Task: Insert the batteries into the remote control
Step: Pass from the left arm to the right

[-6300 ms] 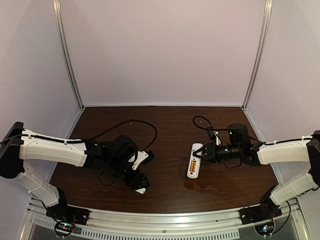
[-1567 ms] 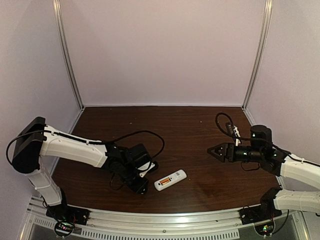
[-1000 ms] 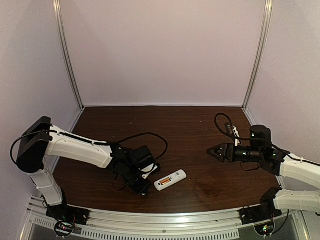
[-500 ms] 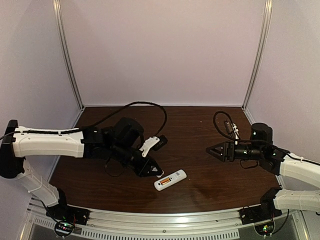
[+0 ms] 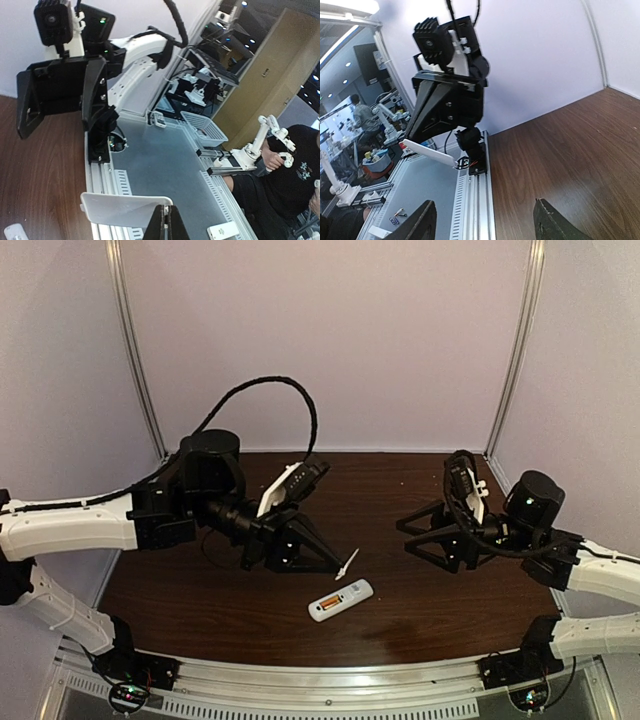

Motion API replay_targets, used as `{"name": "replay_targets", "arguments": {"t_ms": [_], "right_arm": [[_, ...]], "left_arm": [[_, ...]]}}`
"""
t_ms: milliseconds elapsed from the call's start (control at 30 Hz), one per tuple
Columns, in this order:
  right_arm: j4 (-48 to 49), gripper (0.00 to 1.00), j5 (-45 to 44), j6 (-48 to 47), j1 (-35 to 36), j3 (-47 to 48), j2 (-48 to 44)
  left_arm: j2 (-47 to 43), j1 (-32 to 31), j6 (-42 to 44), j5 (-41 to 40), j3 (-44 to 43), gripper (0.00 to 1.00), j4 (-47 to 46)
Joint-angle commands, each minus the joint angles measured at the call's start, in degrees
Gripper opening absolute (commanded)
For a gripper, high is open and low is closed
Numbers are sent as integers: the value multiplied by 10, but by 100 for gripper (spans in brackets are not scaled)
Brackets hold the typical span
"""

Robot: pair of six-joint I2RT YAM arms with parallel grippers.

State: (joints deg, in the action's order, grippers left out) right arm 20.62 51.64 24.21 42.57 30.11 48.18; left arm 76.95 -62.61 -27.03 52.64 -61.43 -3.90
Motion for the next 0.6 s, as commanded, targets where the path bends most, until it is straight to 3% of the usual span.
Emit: {"name": "replay_targets", "arguments": {"t_ms": [0,100,333,567], "right_arm": [[3,66,50,-41,62,70,41],[-52,63,52,-94,101,112,49],[-76,55,41,-127,180,157,58],[-112,50,26,-171,239,200,98]], "left_arm": [[-7,-10,-15,109,2,0,-110],[-1,-24,-18,145,-3,0,-126],[12,-43,-64,189,-5,0,-219],[40,-66,-79,220,-27,0,-246]]}}
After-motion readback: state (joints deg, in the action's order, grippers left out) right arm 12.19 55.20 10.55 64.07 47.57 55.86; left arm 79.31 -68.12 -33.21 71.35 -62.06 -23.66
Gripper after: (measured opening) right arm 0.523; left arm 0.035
